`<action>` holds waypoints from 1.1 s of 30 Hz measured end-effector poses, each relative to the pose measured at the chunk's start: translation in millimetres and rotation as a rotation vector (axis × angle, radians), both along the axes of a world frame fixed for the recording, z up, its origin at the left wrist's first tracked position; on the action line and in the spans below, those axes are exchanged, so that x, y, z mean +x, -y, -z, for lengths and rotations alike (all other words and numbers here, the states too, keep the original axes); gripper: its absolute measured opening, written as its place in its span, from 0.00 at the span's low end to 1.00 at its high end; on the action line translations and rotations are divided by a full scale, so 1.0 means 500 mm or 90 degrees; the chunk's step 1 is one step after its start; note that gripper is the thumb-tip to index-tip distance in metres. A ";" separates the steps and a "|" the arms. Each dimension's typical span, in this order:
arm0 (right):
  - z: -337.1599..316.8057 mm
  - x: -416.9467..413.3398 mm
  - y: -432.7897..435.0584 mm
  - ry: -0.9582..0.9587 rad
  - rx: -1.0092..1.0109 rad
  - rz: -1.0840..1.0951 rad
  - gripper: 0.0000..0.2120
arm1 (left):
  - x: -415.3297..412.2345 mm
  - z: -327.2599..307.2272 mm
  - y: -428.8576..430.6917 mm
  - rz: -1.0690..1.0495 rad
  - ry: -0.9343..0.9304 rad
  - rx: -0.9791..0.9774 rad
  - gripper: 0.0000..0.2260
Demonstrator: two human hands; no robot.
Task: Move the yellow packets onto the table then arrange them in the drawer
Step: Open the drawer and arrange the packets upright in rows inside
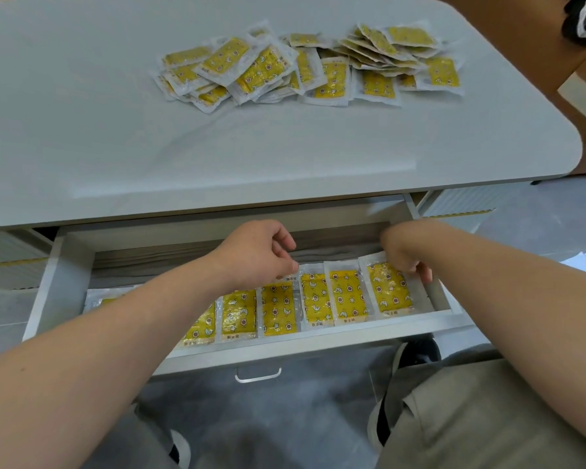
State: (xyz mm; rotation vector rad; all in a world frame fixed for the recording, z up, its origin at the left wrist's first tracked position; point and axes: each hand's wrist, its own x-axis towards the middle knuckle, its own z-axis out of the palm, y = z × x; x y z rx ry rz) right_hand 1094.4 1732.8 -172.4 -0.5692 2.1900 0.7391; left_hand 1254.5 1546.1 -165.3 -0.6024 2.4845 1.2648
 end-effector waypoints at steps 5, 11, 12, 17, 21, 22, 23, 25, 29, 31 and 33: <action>0.014 0.004 0.016 -0.030 -0.029 -0.010 0.10 | -0.002 0.001 0.002 0.006 -0.007 -0.013 0.11; 0.002 0.023 0.056 -0.070 -0.047 -0.120 0.08 | -0.010 -0.027 0.012 -0.019 -0.062 -0.040 0.07; -0.011 0.032 0.067 -0.058 -0.057 -0.139 0.07 | -0.012 -0.040 0.017 -0.035 -0.084 -0.044 0.06; -0.101 0.069 0.118 0.128 -0.160 -0.101 0.06 | -0.036 -0.096 0.062 -0.154 -0.216 -0.078 0.03; -0.173 0.079 0.143 0.268 -0.360 -0.029 0.13 | -0.063 -0.081 0.138 -0.219 -0.289 -0.285 0.06; -0.181 0.081 0.150 0.273 -0.457 -0.001 0.13 | -0.071 -0.071 0.160 -0.208 -0.280 -0.340 0.10; -0.186 0.083 0.158 0.259 -0.569 0.029 0.13 | -0.080 -0.063 0.182 -0.191 -0.260 -0.387 0.15; -0.167 0.073 0.178 0.132 -0.765 0.042 0.11 | -0.104 -0.056 0.222 -0.155 -0.225 -0.460 0.24; -0.081 0.016 0.255 -0.197 -0.880 -0.057 0.13 | -0.154 -0.033 0.294 -0.159 -0.168 -0.523 0.35; -0.051 -0.010 0.302 -0.302 -0.876 -0.040 0.19 | -0.173 -0.018 0.310 -0.152 -0.162 -0.530 0.36; -0.034 -0.030 0.348 -0.357 -0.816 -0.046 0.25 | -0.191 -0.014 0.320 -0.106 -0.213 -0.565 0.35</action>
